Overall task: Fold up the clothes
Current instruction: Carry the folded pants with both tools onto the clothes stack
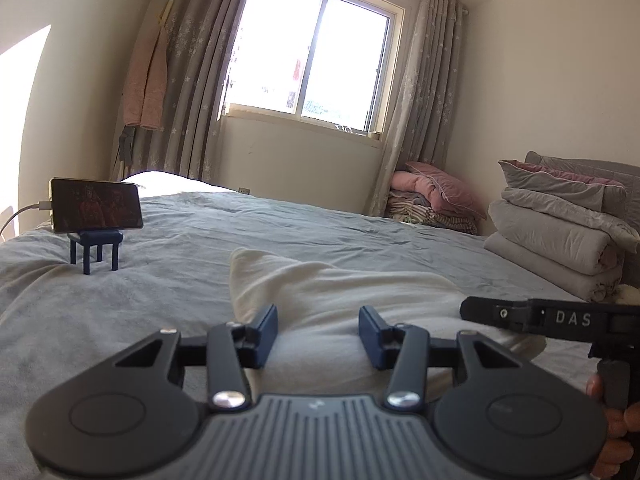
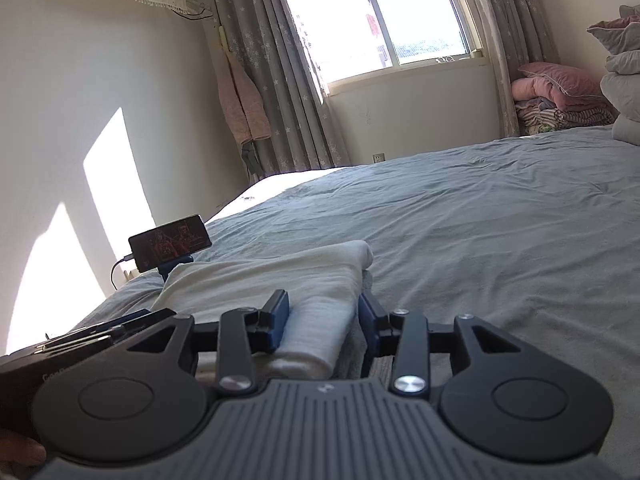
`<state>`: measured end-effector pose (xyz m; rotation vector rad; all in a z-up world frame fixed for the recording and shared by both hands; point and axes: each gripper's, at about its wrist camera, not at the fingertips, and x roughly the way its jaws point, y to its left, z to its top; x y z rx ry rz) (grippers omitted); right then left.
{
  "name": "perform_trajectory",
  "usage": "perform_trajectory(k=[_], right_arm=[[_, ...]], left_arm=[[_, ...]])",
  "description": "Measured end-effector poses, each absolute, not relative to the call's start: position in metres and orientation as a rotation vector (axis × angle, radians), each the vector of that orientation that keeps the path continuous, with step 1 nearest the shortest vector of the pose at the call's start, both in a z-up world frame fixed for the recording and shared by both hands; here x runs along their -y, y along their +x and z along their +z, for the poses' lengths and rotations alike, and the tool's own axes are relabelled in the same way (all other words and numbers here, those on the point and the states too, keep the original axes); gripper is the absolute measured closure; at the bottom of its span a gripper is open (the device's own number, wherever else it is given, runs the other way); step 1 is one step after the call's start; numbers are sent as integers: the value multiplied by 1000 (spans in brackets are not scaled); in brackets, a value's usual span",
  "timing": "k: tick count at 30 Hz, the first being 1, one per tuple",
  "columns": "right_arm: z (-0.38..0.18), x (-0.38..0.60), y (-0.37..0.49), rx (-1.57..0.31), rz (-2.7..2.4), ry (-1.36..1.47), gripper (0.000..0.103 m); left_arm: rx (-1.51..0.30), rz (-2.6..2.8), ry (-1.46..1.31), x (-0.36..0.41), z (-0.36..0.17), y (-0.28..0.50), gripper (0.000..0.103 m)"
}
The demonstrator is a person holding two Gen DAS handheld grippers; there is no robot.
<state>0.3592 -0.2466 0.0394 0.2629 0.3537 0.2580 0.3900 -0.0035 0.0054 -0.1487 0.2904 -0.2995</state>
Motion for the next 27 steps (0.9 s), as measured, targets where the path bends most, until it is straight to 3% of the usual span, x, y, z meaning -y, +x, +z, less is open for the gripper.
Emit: perform_trajectory(k=[14,27], right_arm=[[69,268,297,-400,257,294,58],[111,258,215,-446,265,218,50]], left_arm=[[-400,-214,-245,-41,36,336,53],[-514,-223,-175,-22,76,249,52]])
